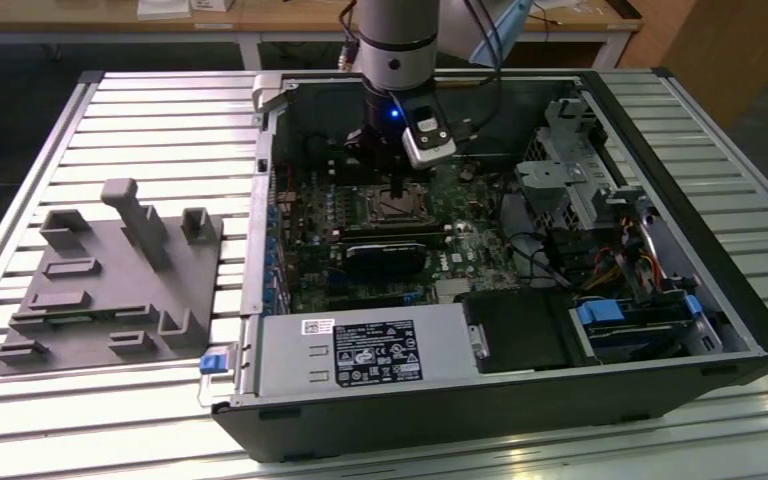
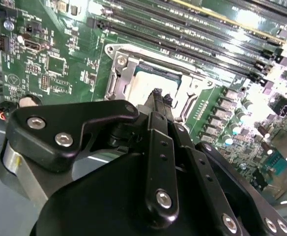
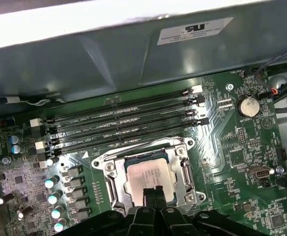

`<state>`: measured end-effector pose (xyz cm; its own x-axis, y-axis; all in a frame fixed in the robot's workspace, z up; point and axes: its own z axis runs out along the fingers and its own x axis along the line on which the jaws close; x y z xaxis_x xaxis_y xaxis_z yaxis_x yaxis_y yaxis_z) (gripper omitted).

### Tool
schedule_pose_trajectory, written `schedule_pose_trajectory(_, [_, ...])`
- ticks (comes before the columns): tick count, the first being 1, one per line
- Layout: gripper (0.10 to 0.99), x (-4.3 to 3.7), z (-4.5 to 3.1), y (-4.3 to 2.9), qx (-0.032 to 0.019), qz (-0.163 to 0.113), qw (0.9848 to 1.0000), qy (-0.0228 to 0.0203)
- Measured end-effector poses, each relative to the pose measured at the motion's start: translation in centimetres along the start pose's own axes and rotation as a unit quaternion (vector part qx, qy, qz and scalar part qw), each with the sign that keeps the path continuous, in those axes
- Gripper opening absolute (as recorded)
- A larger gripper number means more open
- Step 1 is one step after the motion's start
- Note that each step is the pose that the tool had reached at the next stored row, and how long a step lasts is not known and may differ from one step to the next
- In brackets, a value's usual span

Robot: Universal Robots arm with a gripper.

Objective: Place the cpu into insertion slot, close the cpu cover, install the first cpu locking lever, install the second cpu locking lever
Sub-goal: 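Install the first cpu locking lever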

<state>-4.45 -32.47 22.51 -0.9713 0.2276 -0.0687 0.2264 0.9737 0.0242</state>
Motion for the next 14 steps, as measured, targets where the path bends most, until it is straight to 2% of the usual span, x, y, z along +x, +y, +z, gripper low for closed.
schedule_pose_trajectory(3, [0.106,-0.01,-0.10,0.01,0.0003,0.000,1.0000,0.0000])
schedule_pose_trajectory(10, [0.106,-0.09,-1.21,0.04,0.0002,0.000,1.0000,-0.0001])
schedule_pose_trajectory(14, [0.106,-0.10,-1.35,0.04,0.0003,0.000,1.0000,-0.0001])
